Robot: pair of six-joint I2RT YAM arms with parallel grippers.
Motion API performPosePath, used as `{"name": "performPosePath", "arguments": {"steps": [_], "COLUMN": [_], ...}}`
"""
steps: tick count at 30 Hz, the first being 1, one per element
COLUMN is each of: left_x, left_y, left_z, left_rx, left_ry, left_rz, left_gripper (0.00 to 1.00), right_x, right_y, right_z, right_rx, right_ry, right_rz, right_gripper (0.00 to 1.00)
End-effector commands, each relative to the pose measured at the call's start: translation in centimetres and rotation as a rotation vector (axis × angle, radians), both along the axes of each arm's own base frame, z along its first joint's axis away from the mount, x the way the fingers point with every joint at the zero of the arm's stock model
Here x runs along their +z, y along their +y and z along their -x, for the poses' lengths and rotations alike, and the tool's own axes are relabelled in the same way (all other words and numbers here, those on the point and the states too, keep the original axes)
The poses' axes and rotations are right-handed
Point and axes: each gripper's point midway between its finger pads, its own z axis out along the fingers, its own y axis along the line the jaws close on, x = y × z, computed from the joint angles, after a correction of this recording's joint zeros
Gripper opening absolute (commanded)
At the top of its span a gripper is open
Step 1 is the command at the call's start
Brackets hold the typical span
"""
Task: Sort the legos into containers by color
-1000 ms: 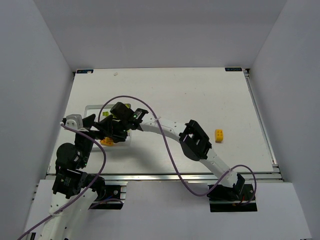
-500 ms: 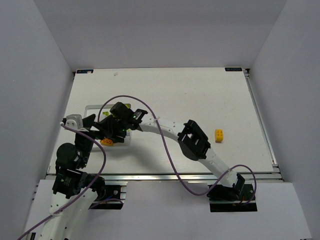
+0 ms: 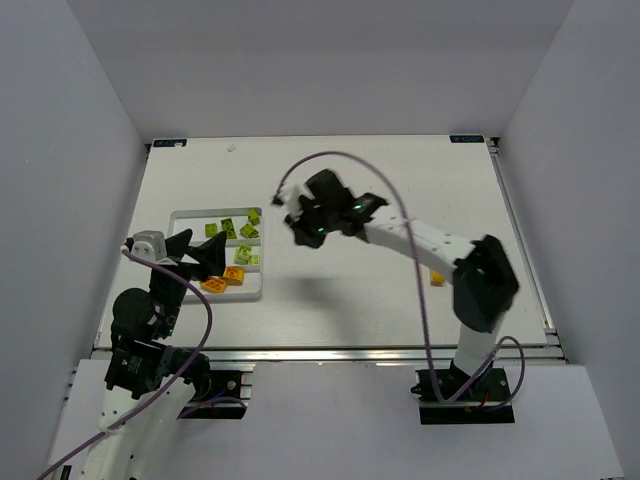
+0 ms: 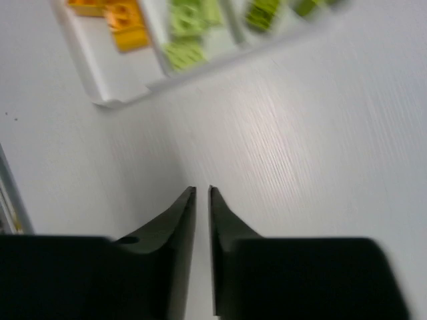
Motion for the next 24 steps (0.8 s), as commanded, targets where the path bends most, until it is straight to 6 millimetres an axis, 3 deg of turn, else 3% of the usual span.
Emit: {"name": "performPosePath", "arguments": {"steps": [1, 2, 3, 4, 5, 6, 7, 10, 11, 16, 24], "left_x": [0.0, 0.1, -0.1, 0.0, 0.0, -0.1, -0.2, -0.1, -0.1, 0.1, 0.1], "left_y": [-0.5, -0.8, -0.9, -1.0, -1.2, -1.3, -1.3, -1.4, -1.4, -1.9, -2.2], "left_z": [-0.1, 0.0, -0.1, -0.1, -0.1, -0.2, -0.2, -0.1, -0.1, 0.2, 0.2], "left_rx": [-0.029, -0.042, -0.048, -0.054, -0.065, -0.066, -0.069, -0.074, -0.074, -0.103, -0.122], "left_ry": [-0.004, -0.006, -0.001, 0.000, 0.000, 0.002, 0.005, 0.002, 0.000, -0.009, -0.010], "left_rz": [-0.008, -0.012, -0.015, -0.016, -0.018, -0.020, -0.022, -0.022, -0.021, -0.025, -0.027], "left_gripper": [0.88, 0.88, 0.88, 0.88, 0.88, 0.88, 0.88, 0.88, 0.88, 0.88, 0.88], "right_x": [3.3, 3.0, 0.8, 1.7, 1.4, 0.9, 0.2, -1.2, -1.4, -3.4, -5.4], "right_y": [-8.1, -10.8, -13.2, -16.7, -18.2, -19.6, -22.4, -28.7, -30.8, -35.6, -38.3], "right_z": [-3.6, -4.6, -3.6, -4.9, -4.9, -4.6, -4.4, -5.1, -5.4, -4.8, -4.8], "right_rx": [-0.266, -0.340, -0.379, -0.470, -0.512, -0.554, -0.632, -0.871, -0.953, -1.201, -1.326], "right_ry": [0.012, 0.026, 0.078, 0.065, 0.063, 0.070, 0.075, 0.031, 0.007, 0.019, 0.026], "right_rz": [-0.057, -0.043, 0.007, -0.006, 0.008, 0.022, 0.039, 0.105, 0.135, 0.228, 0.253], "right_gripper": [0.13, 0.09, 0.08, 0.12, 0.19, 0.32, 0.59, 0.80, 0.81, 0.82, 0.79]}}
